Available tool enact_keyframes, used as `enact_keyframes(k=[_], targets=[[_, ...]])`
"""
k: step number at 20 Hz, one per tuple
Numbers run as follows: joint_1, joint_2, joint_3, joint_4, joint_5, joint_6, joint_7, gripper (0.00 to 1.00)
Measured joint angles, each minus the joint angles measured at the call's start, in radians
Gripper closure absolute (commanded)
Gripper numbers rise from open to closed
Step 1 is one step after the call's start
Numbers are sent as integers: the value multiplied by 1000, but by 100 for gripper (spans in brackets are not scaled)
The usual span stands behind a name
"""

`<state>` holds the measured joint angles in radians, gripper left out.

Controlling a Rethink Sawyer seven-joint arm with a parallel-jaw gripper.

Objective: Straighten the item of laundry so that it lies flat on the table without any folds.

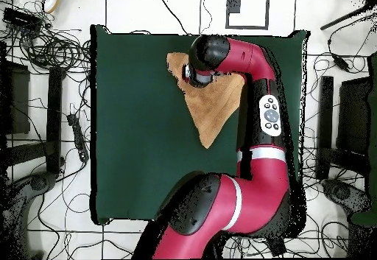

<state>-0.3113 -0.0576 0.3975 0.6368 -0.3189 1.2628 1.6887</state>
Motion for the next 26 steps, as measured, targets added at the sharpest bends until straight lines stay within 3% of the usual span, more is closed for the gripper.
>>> enact_keyframes(k=[5,22,26], targets=[[0,1,0,-2,5,-1,0,0],[83,103,0,-241,12,4,0,0],[85,111,0,-256,27,4,0,0]])
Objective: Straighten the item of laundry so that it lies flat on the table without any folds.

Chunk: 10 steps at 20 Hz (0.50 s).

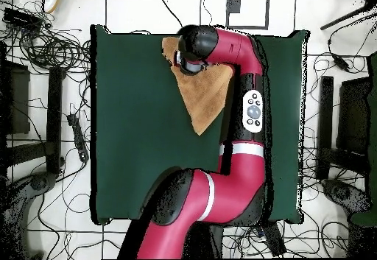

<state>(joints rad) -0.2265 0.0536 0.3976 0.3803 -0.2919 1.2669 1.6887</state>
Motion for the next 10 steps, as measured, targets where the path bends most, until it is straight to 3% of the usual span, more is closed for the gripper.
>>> enact_keyframes(k=[10], targets=[[-21,-2,0,20,59,-1,0,0]])
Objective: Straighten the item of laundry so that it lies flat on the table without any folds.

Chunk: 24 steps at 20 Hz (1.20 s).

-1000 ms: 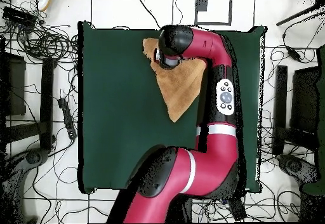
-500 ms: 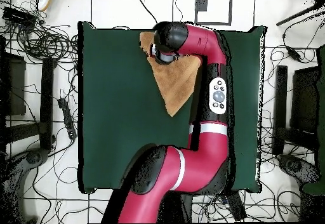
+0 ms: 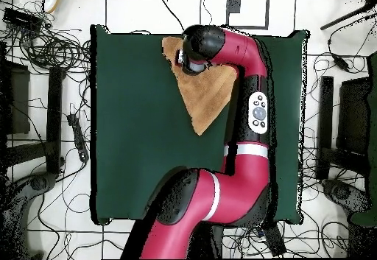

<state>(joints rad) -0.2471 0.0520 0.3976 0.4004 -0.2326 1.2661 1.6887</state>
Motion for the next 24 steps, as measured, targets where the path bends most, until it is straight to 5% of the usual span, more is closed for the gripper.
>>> enact_keyframes(k=[6,16,24], targets=[[-4,-19,0,-4,3,96,0,0],[-42,-115,0,-63,-2,537,0,0],[-100,-136,4,-124,-38,551,0,0]])
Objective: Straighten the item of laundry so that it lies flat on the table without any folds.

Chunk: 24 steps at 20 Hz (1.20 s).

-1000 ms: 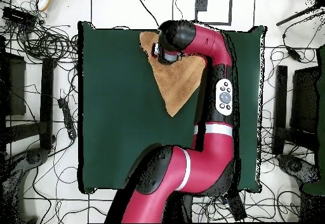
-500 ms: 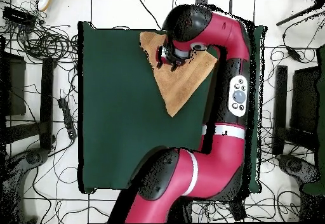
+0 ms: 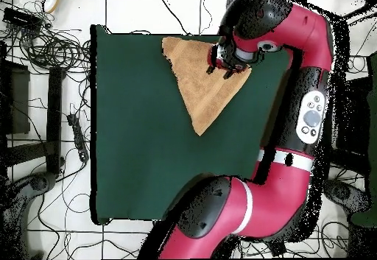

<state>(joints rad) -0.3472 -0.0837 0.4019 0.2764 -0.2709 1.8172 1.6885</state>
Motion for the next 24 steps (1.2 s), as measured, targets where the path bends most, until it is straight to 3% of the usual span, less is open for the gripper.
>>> enact_keyframes(k=[6,24], targets=[[-19,17,3,-35,-30,-12,0,0],[26,113,3,-45,-43,-219,0,0]])
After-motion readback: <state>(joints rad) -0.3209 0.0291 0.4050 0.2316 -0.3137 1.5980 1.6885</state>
